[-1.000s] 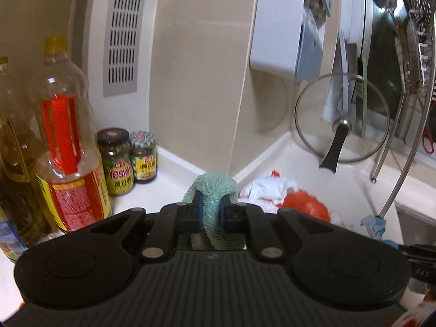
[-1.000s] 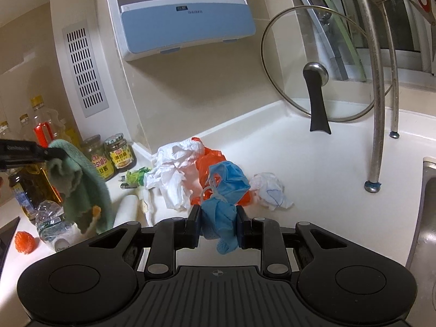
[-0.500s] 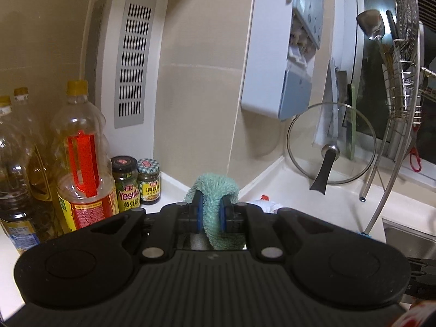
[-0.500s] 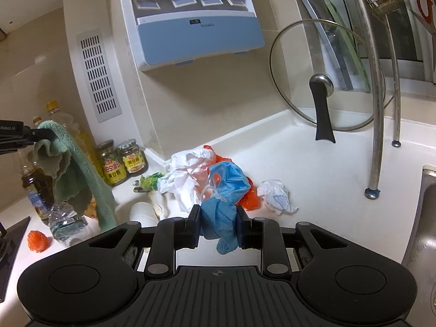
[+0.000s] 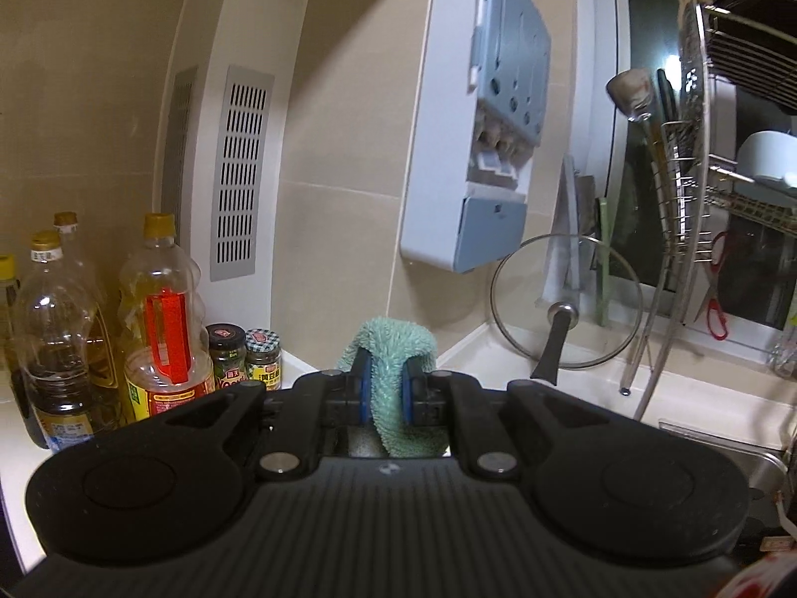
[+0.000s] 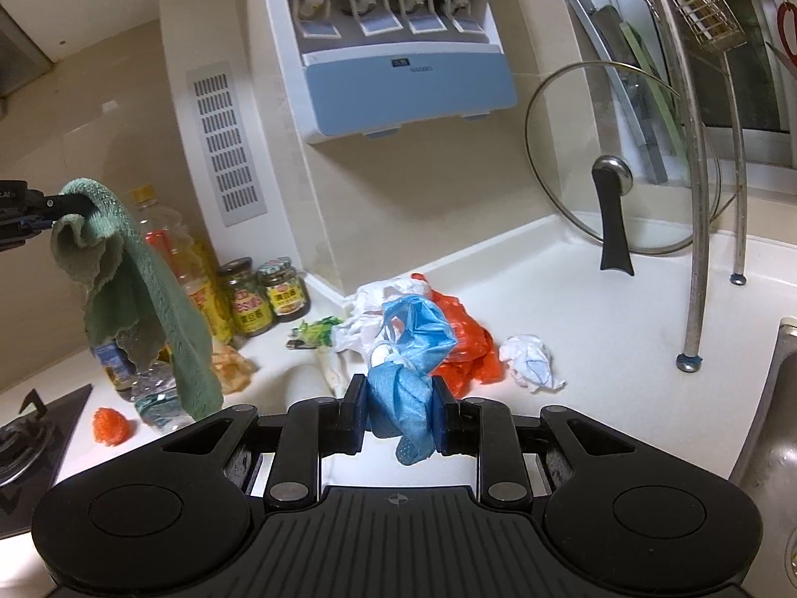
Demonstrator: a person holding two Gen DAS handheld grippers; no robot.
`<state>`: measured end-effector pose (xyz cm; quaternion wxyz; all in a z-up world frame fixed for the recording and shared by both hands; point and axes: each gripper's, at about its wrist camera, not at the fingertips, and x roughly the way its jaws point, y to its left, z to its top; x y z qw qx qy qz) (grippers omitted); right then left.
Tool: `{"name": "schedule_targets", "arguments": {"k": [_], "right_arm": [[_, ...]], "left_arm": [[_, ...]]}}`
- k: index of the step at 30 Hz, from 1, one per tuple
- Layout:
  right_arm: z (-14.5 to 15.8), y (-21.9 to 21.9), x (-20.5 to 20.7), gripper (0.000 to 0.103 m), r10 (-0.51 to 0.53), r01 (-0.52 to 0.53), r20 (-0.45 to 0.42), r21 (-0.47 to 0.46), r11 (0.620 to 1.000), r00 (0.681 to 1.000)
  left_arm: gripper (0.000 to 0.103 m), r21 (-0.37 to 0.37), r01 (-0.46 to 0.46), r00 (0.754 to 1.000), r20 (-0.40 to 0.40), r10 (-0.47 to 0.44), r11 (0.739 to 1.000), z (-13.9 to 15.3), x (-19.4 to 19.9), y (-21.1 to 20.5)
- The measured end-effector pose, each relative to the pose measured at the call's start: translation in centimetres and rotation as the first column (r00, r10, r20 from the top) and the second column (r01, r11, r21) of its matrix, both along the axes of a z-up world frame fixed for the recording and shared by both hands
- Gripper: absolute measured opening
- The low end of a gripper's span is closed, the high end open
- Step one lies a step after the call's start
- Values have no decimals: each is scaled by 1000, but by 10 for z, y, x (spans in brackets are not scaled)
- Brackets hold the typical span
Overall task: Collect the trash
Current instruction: 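Lift the green towel and blue glove up off the counter with both tools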
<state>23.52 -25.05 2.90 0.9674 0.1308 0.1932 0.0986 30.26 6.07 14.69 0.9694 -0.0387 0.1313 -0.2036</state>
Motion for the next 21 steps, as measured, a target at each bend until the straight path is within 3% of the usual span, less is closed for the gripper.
{"name": "schedule_targets", "arguments": {"k": [11,21], "right_arm": [[4,21,-37,26,119,-119,3,9,993,993],[-3,36,-71,26,216,-216,-25,2,976,976]], "left_arm": [[10,-34,-6,1000,-17,6,999,1,-73,7],[10,-38,-9,995,-96,6,999,-25,-125,1]]}}
